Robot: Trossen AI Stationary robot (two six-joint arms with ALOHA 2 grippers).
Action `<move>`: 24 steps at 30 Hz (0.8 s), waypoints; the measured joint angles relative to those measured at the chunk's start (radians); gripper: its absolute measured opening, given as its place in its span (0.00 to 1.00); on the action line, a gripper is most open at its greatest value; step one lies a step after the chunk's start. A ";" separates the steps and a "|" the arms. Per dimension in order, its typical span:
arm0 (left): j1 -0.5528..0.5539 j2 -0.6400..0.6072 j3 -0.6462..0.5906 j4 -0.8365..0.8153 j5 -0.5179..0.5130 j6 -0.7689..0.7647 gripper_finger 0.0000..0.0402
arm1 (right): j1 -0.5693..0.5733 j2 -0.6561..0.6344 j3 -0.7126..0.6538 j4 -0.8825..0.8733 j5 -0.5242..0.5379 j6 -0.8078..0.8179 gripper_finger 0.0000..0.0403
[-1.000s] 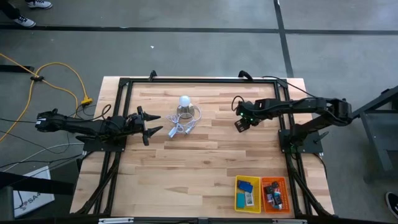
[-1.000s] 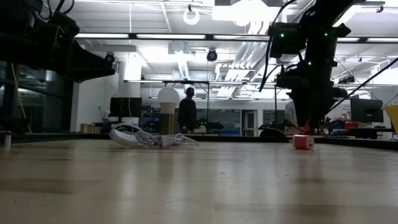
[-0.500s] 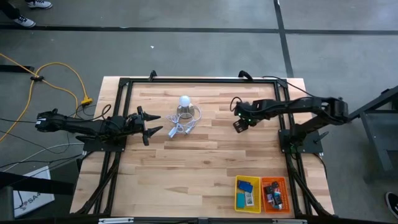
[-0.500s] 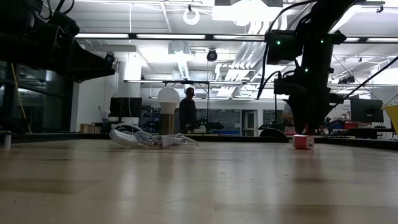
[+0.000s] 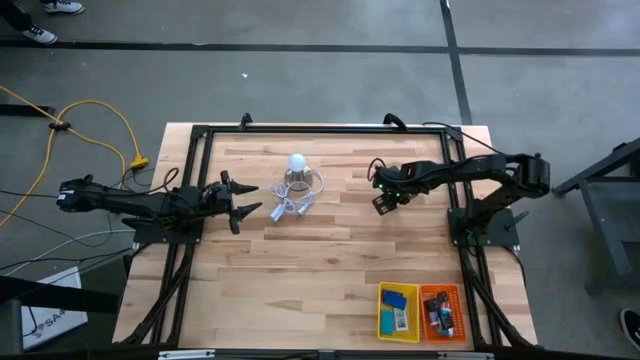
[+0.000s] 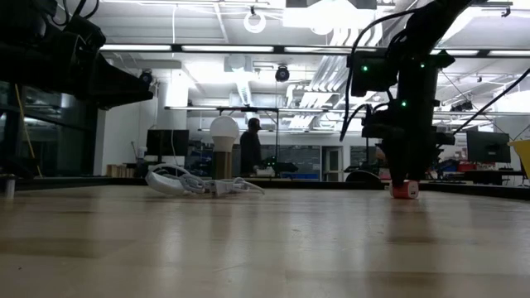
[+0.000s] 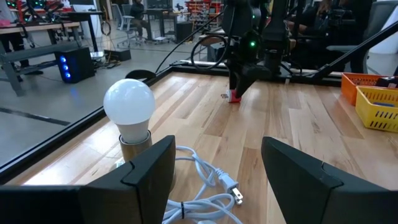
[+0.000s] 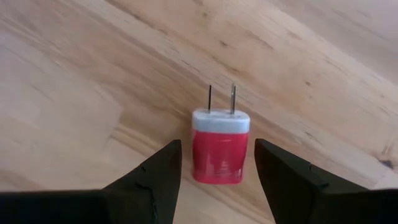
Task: Pick & Place Office items
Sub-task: Put the pink charger adapter into the orange basket
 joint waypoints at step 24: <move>0.000 0.000 0.000 0.000 0.000 0.000 0.57 | 0.000 0.062 0.000 0.035 0.004 -0.004 0.47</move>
